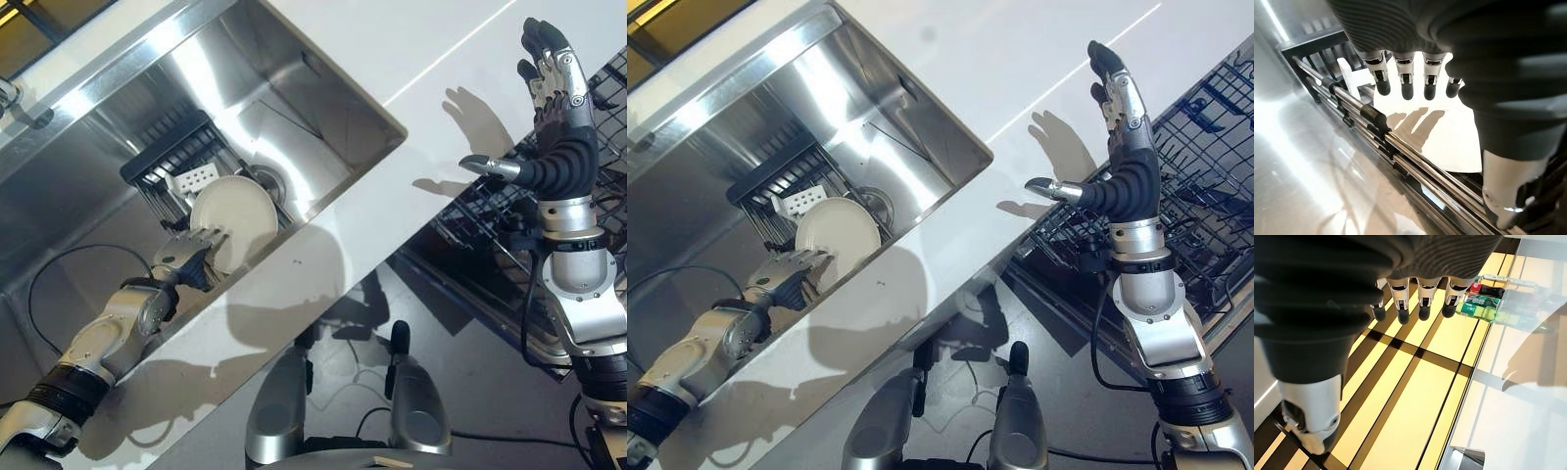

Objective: Pick up plates and place into dishwasher.

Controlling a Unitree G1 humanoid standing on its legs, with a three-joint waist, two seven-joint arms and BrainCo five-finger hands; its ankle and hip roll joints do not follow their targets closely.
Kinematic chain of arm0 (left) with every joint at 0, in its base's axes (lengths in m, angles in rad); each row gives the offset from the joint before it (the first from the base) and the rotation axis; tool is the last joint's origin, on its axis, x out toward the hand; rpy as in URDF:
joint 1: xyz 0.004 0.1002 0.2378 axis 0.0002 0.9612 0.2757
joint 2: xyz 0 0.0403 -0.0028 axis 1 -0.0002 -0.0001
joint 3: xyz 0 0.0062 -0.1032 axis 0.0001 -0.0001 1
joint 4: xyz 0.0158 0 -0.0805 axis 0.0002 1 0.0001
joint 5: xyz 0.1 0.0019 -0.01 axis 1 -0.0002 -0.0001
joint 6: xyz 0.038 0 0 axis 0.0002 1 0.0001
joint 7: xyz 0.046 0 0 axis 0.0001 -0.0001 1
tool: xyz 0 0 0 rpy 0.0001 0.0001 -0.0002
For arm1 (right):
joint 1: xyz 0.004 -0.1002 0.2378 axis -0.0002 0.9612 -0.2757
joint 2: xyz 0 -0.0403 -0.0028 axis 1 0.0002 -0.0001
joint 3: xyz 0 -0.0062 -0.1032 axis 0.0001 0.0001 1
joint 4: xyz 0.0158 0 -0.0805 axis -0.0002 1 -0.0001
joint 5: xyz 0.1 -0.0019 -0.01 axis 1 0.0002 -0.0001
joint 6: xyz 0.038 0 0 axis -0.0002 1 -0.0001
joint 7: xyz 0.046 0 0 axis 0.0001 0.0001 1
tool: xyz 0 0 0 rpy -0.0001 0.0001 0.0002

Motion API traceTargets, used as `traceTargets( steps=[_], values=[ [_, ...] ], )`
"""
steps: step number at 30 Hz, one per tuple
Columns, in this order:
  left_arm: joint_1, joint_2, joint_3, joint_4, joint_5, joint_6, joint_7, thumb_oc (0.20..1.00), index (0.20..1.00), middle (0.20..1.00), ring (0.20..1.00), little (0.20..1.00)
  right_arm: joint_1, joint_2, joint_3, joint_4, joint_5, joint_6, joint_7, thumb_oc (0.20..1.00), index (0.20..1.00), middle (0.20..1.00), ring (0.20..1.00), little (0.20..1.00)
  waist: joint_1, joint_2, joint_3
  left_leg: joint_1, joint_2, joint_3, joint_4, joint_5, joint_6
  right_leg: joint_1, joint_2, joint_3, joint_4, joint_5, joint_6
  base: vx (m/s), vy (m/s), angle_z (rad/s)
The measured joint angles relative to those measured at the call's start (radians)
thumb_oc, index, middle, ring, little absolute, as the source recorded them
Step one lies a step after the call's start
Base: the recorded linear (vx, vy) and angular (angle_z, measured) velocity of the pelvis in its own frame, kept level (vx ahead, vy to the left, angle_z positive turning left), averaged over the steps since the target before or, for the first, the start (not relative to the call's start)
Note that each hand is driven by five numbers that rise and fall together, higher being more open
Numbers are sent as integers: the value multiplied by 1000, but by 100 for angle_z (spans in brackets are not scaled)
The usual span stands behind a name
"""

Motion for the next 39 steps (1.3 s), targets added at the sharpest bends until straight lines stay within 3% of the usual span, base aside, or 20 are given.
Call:
traceTargets(
  steps=[4,8,13,16,23,28,39],
  values=[
    [-14,-18,13,59,-36,36,179,1000,1000,1000,1000,1000,5,-1,16,0,-1,-1,-19,1000,1000,1000,1000,1000,0,-3,0,2,0,0,0,-1,1,2,0,0,0,0,0,0,0,0],
    [8,-53,112,64,-70,43,330,1000,1000,1000,1000,1000,16,-1,19,0,-1,-2,-26,1000,1000,1000,1000,1000,3,-8,1,2,0,0,0,-1,1,3,0,-1,0,0,0,54,9,1],
    [50,-97,284,54,-114,12,485,1000,1000,1000,1000,1000,33,1,18,0,-3,-3,-26,1000,1000,1000,1000,1000,5,-22,-2,10,1,-5,0,-1,1,13,0,-6,0,0,0,60,-16,3],
    [62,-100,334,51,-124,-23,537,1000,1000,1000,1000,1000,46,2,18,0,-3,-3,-26,1000,1000,1000,1000,1000,19,-32,-3,20,1,-5,2,-1,1,24,0,-7,1,0,0,68,-40,1],
    [39,-94,349,16,-132,-85,508,1000,1000,1000,1000,1000,51,3,18,-1,0,-2,-27,1000,1000,1000,1000,1000,24,-57,-12,25,1,-5,16,-4,2,36,0,-5,3,-3,4,73,-27,1],
    [-27,-84,259,63,-215,-96,410,1000,1000,1000,1000,1000,50,1,32,-1,8,1,-27,1000,1000,1000,1000,1000,24,-69,-14,25,0,0,56,-27,5,50,2,5,6,1,3,82,3,-5],
    [-174,-14,134,202,-309,-113,378,1000,1000,1000,1000,1000,46,2,98,4,32,2,-65,1000,1000,1000,1000,1000,-13,-135,-10,-24,9,42,194,-103,18,25,13,58,36,4,14,43,-27,-13]
  ],
)
